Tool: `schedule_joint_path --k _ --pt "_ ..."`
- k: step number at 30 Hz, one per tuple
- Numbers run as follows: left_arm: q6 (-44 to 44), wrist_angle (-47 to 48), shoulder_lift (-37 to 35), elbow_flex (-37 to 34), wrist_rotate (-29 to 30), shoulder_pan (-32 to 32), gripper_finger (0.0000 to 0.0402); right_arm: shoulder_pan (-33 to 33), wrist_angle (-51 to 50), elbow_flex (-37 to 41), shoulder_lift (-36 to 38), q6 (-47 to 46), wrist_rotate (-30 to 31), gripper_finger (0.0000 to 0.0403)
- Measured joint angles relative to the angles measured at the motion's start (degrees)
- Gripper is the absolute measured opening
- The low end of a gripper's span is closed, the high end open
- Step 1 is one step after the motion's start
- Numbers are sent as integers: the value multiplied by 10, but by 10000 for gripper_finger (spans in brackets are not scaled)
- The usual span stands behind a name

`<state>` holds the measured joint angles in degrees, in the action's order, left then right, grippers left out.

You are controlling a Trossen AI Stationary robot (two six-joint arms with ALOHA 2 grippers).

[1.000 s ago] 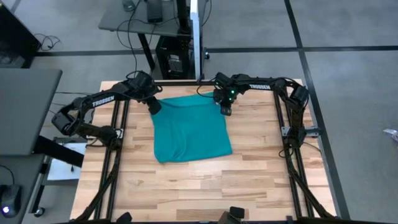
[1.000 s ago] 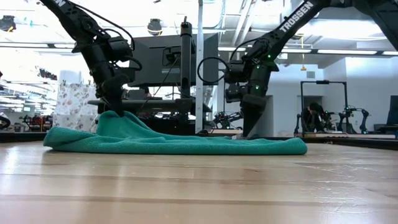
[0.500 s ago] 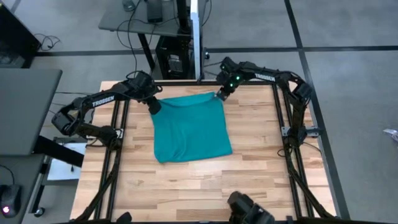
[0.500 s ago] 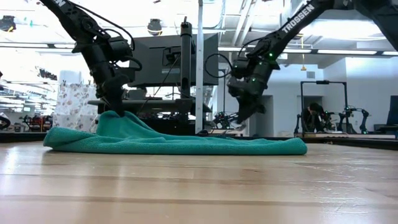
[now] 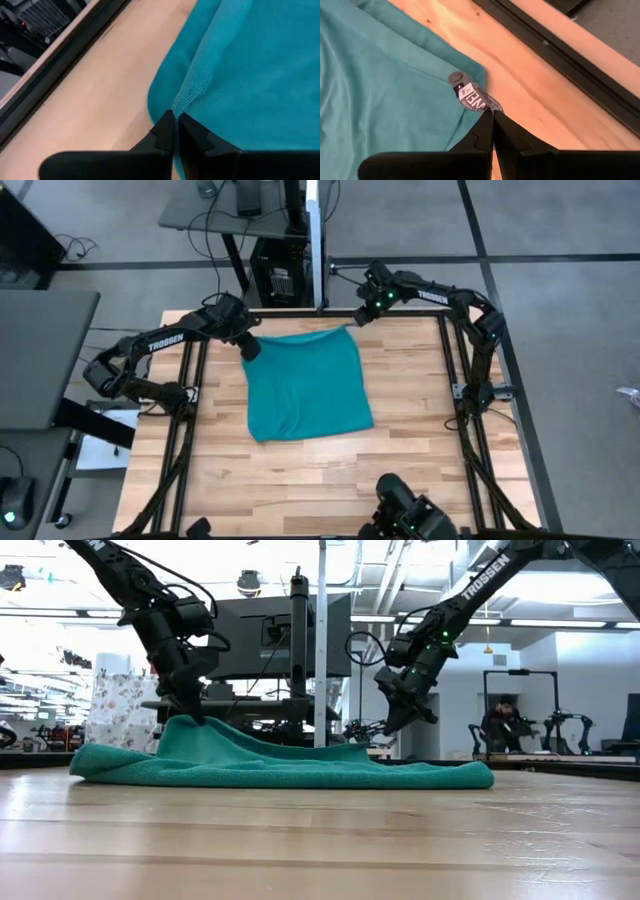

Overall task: Roll towel
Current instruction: Fold the blue towel

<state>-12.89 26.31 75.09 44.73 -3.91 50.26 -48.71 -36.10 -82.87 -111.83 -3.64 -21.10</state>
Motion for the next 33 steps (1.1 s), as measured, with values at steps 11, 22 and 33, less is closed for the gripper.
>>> schedule_joint_path --k 11,22,33 --pt "21 -3 0 0 2 0 0 -28 -31 0 0 0 11 0" --pt "22 -1 0 17 2 0 0 -50 -42 0 23 -23 -62 0" --pt "-6 15 0 21 2 0 0 -75 -45 0 20 -30 -71 0"
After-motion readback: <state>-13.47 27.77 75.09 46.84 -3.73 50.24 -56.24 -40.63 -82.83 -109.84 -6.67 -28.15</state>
